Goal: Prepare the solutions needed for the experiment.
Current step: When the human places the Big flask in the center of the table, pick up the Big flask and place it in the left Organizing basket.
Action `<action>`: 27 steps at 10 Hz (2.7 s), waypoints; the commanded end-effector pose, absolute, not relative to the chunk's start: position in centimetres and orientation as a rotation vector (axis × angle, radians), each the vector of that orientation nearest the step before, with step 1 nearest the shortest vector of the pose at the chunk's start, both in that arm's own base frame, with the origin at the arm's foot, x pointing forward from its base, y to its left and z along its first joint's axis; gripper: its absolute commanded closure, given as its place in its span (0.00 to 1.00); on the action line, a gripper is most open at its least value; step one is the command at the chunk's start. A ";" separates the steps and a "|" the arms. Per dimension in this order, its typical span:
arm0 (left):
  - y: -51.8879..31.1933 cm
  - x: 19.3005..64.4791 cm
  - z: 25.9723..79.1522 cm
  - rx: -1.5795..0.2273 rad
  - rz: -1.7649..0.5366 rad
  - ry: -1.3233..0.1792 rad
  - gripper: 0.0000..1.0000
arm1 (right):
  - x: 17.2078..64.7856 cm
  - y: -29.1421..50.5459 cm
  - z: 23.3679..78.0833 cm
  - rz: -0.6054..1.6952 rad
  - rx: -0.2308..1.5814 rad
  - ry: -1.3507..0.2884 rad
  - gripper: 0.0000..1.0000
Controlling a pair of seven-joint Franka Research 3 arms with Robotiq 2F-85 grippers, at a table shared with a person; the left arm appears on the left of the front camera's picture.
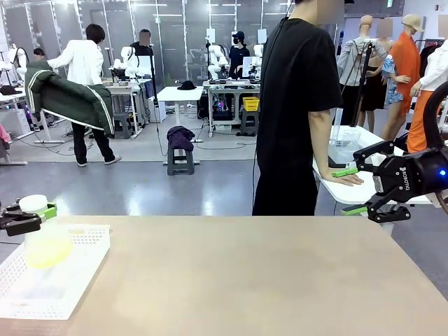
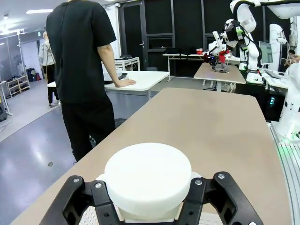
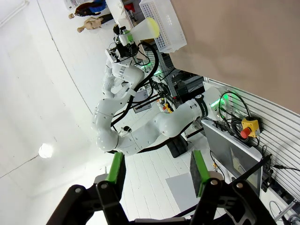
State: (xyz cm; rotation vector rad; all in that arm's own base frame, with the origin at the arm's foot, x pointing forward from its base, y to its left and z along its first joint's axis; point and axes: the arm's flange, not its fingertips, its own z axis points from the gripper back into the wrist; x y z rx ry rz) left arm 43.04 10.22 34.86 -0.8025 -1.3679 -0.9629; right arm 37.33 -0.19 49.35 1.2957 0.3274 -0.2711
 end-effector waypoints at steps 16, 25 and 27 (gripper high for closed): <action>11.6 46.4 28.0 -0.968 -1.078 -1.291 0.57 | 37.3 -0.2 49.5 -0.266 1.300 0.325 0.30; 12.2 46.0 27.5 -0.932 -1.053 -1.264 0.01 | 37.3 -0.2 49.5 -0.266 1.300 0.325 0.30; 12.2 46.0 27.5 -0.932 -1.053 -1.264 0.01 | 37.3 -0.2 49.5 -0.266 1.300 0.325 0.30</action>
